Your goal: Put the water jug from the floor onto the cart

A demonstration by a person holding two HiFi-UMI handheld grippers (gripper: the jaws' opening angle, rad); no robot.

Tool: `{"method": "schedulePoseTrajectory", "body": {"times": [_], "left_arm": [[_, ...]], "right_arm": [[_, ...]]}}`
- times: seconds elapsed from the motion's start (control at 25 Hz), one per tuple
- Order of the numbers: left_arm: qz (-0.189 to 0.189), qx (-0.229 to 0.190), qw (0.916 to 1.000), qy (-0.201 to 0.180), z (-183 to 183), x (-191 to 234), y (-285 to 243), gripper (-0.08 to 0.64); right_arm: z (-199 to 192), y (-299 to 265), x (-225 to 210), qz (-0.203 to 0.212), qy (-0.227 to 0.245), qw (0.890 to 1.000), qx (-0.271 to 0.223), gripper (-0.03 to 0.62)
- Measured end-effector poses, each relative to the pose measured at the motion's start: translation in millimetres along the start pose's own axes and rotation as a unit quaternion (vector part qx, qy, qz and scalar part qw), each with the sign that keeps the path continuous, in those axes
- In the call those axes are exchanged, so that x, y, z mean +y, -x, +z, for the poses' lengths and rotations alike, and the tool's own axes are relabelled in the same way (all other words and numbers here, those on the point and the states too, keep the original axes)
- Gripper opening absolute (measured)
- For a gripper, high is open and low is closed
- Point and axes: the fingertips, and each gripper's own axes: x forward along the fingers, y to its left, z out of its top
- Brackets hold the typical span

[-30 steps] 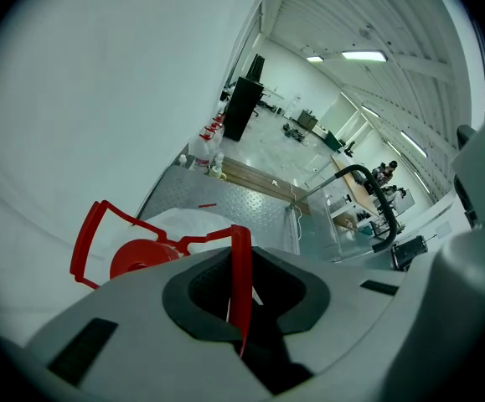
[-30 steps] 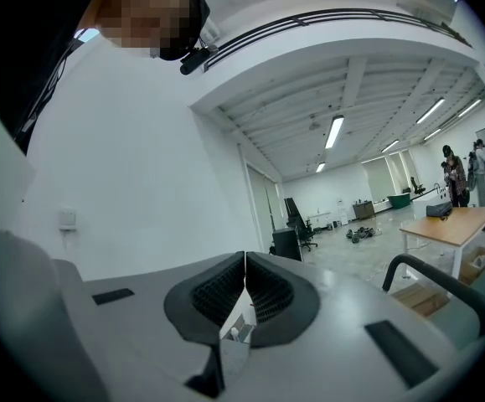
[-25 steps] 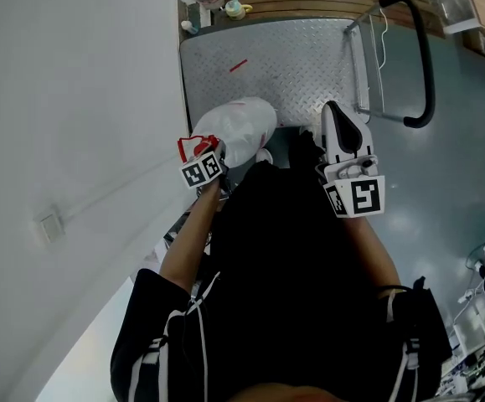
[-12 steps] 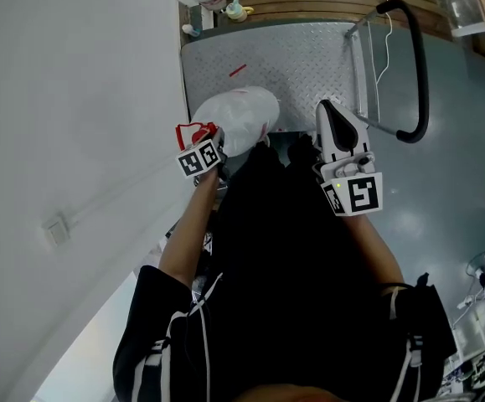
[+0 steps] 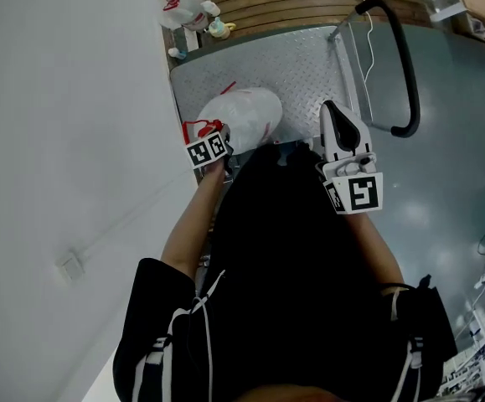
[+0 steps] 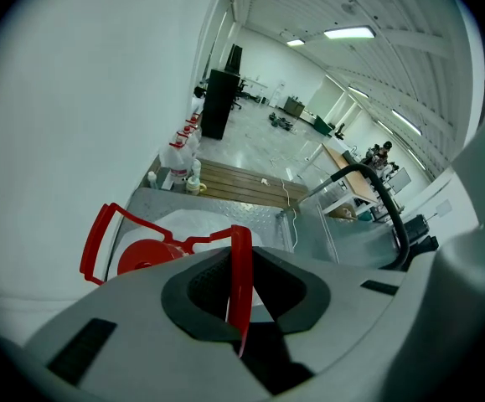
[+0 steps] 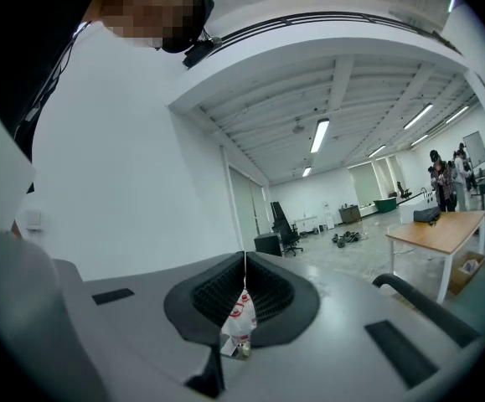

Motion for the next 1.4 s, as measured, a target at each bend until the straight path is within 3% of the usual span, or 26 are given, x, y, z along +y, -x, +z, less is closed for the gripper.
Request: {"method": "schedulePoseTrajectory", "body": {"times": [0.4, 0.92, 1.04, 1.2, 1.4], "left_arm": [[-0.024, 0.025, 0.9976, -0.061, 30, -8, -46, 0.064], [-0.038, 0.077, 0.9920, -0.092, 36, 6, -108, 0.066], [-0.073, 0.078, 0.9906, -0.086, 41, -2, -118, 0.066], [-0.173, 0.083, 0.9809, -0.033, 36, -24, -125, 0.063], [-0.235, 0.113, 0.9641, -0.052, 21, -39, -124, 0.063]], "right_arm": [[-3, -22, 28, -0.007, 0.030, 0.999, 0.011, 0.018], [-16, -23, 36, -0.057, 0.051, 0.995, 0.060, 0.018], [-22, -27, 37, -0.056, 0.048, 0.994, 0.075, 0.018], [-38, -26, 41, -0.044, 0.042, 0.993, 0.100, 0.018], [-36, -33, 55, -0.024, 0.042, 0.995, 0.090, 0.018]]}}
